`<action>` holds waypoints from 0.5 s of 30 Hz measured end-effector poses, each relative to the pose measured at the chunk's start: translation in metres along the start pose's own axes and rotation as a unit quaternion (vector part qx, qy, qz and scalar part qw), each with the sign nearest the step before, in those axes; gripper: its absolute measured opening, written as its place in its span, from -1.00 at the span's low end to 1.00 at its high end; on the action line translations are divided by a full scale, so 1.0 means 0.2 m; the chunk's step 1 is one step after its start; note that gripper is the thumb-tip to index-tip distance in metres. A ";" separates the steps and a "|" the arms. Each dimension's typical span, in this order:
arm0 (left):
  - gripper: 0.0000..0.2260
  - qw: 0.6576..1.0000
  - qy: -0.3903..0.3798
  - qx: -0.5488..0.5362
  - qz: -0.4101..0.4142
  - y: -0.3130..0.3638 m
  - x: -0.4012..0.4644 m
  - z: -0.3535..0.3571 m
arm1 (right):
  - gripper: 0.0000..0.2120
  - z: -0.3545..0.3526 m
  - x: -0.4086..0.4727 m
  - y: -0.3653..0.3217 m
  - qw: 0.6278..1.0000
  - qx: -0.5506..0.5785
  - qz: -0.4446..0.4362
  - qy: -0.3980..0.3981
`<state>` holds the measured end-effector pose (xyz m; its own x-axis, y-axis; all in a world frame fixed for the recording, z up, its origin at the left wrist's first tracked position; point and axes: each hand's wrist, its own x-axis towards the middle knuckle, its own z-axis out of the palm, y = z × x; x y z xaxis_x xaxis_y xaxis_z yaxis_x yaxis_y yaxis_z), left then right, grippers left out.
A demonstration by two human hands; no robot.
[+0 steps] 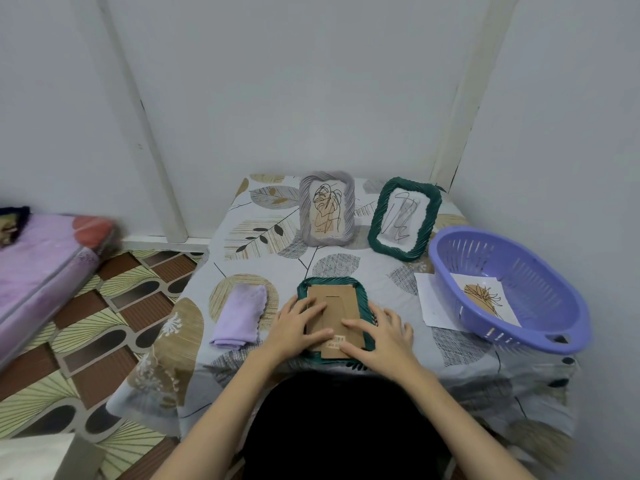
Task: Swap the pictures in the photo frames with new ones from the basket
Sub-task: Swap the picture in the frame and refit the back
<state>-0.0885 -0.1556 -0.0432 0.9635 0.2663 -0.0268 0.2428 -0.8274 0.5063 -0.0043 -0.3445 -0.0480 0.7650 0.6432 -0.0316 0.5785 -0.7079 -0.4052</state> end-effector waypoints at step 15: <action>-0.50 0.996 -0.039 -0.065 0.052 -0.10 -0.13 -0.08 | -0.56 0.02 0.00 0.00 1.000 0.013 0.007 0.003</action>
<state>-0.1194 -0.1378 -0.0381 0.9897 0.1389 -0.0335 0.1298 -0.7765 0.6166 -0.0048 -0.3431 -0.0524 0.7750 0.6311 -0.0325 0.5598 -0.7095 -0.4280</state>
